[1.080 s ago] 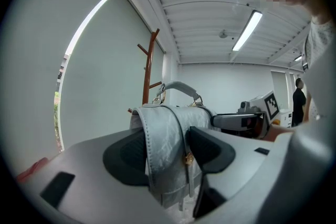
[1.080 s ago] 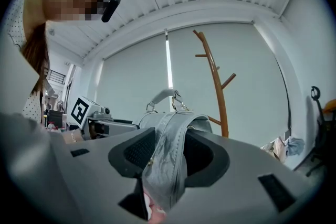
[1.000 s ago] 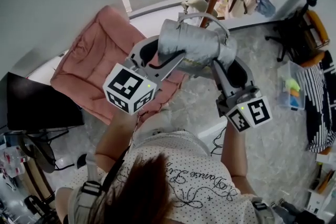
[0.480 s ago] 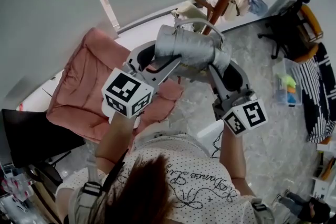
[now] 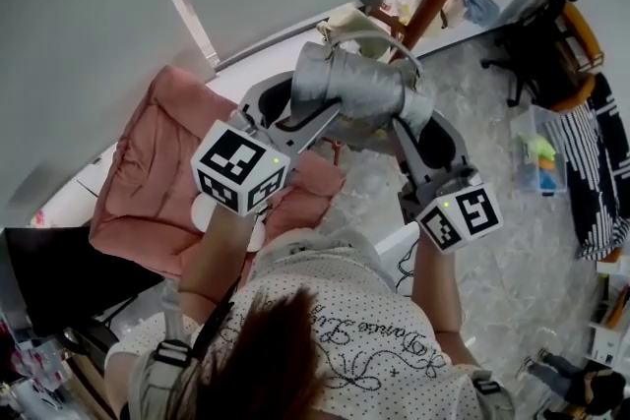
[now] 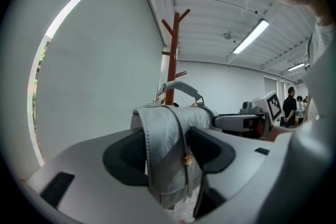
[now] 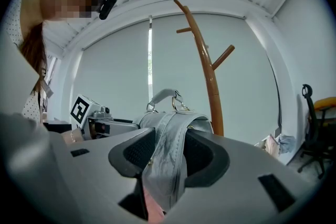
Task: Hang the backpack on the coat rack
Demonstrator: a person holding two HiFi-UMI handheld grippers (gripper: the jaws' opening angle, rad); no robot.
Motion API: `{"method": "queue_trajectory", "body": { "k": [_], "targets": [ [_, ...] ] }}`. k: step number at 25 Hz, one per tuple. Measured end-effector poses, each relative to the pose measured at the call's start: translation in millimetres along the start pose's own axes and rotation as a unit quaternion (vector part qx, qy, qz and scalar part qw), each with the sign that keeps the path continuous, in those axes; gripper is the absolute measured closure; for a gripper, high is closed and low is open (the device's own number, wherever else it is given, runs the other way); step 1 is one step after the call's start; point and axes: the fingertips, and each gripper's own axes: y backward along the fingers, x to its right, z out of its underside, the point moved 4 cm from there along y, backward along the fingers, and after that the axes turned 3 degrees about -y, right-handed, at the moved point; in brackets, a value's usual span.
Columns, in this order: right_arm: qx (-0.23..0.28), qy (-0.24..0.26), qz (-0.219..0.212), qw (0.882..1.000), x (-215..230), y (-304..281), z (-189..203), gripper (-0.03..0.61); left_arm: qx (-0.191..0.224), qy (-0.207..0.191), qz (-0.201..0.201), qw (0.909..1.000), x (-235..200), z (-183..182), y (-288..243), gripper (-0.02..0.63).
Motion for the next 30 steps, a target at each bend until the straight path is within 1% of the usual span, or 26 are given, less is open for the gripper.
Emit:
{"method": "queue_trajectory", "body": {
  "k": [6, 12, 18, 23, 30],
  "targets": [
    [-0.009, -0.004, 0.009, 1.000, 13.2, -19.8, -0.8, 0.407, -0.004, 0.009, 0.007, 0.9999, -21.1, 0.9, -17.4, 0.376],
    [-0.015, -0.007, 0.004, 1.000, 12.0, -26.6, -7.1, 0.407, -0.007, 0.015, -0.005, 0.9998, -27.2, -3.9, -15.8, 0.374],
    [-0.018, -0.016, -0.010, 1.000, 41.1, -34.3, -9.7, 0.408, -0.021, 0.014, -0.016, 0.9996, -31.6, -7.1, -42.8, 0.373],
    [-0.025, -0.034, -0.036, 0.998, 68.3, -41.8, -14.8, 0.408, -0.044, 0.009, -0.032, 0.9985, -34.8, -15.4, -66.2, 0.370],
    [-0.048, -0.035, -0.100, 0.993, 91.6, -42.3, -7.1, 0.414, -0.073, 0.023, -0.079, 0.9939, -28.5, -7.1, -81.2, 0.364]
  ]
}}
